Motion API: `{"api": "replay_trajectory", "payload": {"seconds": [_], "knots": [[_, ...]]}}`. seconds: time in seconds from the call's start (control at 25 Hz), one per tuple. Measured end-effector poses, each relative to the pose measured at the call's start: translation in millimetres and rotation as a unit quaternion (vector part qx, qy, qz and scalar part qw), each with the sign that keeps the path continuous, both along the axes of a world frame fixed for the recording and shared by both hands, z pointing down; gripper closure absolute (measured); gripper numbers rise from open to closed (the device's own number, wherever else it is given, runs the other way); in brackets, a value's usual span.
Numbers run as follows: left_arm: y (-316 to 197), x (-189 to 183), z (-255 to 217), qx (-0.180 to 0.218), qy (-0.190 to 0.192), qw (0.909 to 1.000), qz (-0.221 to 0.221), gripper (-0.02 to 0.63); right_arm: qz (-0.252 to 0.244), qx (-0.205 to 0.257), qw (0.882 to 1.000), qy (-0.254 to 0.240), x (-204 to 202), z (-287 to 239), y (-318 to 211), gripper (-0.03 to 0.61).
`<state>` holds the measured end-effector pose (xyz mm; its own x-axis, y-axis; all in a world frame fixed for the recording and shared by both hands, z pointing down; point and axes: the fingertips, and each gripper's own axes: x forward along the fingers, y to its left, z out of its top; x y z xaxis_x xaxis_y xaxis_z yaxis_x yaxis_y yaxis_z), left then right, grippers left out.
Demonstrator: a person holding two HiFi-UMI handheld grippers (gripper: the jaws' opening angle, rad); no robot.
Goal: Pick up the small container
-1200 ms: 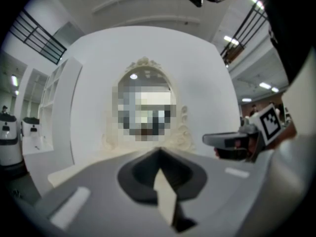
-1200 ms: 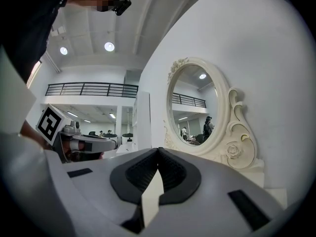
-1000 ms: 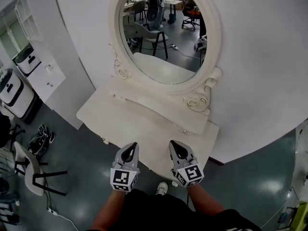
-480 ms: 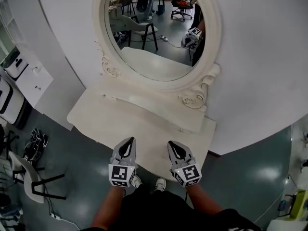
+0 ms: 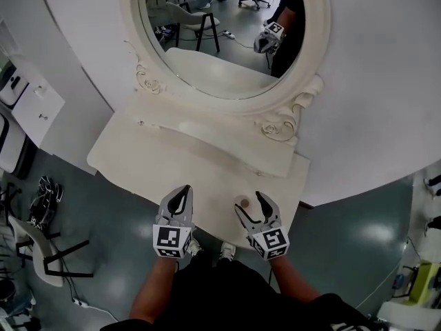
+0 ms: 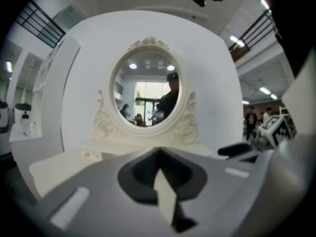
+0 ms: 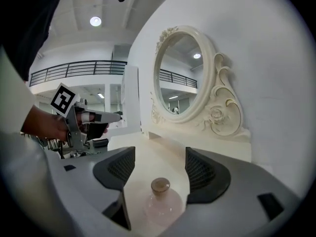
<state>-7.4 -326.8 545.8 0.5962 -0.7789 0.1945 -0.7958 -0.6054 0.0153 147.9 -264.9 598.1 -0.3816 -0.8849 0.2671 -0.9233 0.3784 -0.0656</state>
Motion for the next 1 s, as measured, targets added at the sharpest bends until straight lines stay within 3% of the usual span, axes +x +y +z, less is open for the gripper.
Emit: {"api": "replay_trajectory", "payload": {"seconds": [0.2,0.48,1.0], "knots": [[5,3,15,-0.017,-0.004,0.9998,0.012,0.607,0.016,-0.058,0.998,0.009,3,44,-2,0.228],[0,9,16,-0.016,0.002,0.9997,0.020,0.607,0.006,-0.141,0.989,0.040,5,109,-4,0.199],[24,6,34,-0.044,-0.008,0.9987,0.025,0.607,-0.006,-0.190,0.978,0.084,-7,142,-16,0.193]]}}
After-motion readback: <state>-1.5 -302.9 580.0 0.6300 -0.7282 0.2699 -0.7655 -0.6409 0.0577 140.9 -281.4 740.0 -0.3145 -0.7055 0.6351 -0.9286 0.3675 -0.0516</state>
